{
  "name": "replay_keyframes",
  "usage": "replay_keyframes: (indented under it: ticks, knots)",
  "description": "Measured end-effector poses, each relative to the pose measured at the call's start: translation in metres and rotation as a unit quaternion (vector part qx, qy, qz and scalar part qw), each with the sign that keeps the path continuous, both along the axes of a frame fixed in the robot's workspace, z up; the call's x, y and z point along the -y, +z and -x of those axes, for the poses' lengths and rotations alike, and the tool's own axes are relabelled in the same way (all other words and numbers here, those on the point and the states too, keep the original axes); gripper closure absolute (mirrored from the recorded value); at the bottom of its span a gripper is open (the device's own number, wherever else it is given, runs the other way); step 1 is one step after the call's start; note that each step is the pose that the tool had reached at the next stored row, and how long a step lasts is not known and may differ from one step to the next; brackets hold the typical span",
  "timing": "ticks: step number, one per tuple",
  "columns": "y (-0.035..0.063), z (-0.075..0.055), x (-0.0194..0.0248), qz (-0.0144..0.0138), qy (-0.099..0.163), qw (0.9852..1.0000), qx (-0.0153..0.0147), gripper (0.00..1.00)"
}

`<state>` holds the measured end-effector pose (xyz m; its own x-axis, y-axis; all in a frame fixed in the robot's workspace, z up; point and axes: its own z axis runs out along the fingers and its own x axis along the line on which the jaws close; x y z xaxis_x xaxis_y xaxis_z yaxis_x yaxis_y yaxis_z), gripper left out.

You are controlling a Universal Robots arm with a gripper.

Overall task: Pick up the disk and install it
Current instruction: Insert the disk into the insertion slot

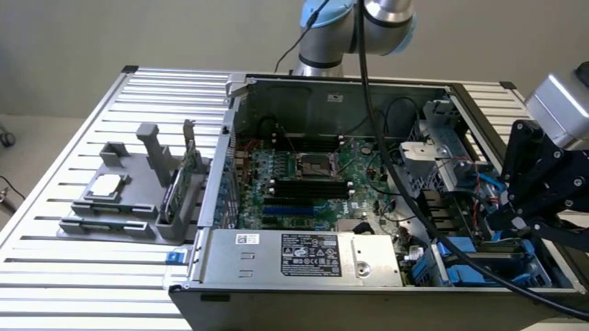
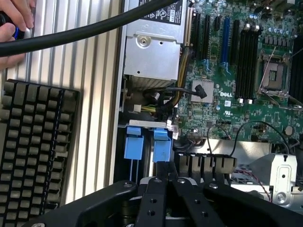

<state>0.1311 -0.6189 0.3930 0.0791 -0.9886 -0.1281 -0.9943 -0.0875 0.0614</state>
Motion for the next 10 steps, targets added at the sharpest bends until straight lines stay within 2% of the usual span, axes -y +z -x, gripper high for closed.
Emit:
replay_keyframes:
  ticks: [10]
  knots:
    - [-0.0113, -0.004, 0.0, 0.0, 0.006, 0.9999, 0.0121, 0.89]
